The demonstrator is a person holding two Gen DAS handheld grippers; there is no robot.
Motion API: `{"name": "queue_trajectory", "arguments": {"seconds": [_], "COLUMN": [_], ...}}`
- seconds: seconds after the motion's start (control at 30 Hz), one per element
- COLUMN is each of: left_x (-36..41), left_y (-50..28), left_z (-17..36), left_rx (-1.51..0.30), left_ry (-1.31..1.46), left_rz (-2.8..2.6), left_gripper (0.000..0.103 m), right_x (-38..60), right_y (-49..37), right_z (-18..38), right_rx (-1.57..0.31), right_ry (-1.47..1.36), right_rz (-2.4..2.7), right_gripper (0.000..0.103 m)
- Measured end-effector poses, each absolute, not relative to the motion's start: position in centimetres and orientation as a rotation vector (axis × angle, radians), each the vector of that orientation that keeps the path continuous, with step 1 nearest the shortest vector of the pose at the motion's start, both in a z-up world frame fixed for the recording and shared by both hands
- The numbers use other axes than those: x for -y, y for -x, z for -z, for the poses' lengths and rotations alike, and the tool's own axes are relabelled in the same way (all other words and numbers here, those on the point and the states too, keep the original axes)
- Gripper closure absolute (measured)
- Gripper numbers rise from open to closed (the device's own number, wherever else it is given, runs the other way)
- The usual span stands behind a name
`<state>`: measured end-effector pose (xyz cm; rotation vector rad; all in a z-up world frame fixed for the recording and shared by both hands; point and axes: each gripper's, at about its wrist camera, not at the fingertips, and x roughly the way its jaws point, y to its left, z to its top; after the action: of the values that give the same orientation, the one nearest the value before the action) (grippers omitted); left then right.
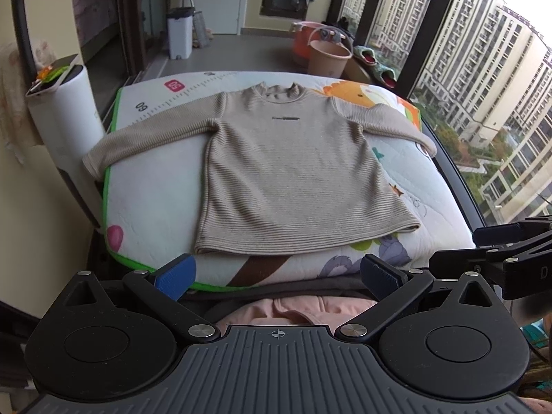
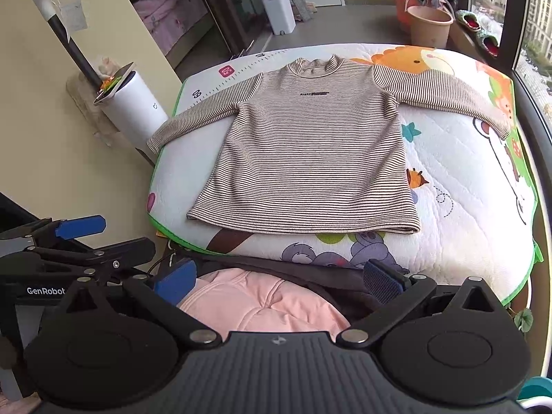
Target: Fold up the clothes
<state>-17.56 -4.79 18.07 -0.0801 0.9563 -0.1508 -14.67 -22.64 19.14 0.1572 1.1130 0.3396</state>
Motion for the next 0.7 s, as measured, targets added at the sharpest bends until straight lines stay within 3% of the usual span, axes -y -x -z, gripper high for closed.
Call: {"name": "queue_trajectory", "arguments": {"seconds": [0.7], "left_x": [4.86], "left_y": [17.2], "left_z": [-17.61], "left_rx": [-0.972], "left_ry": [0.076], "left_rz": [0.157], "left_gripper": [0.0], "right_x": [22.91], "right_y": [14.25], "right_z": [-18.62], "right_rx": [-1.126], "right_ry": [-0.159], "right_rz": [-0.337], "right_gripper": [0.0]}}
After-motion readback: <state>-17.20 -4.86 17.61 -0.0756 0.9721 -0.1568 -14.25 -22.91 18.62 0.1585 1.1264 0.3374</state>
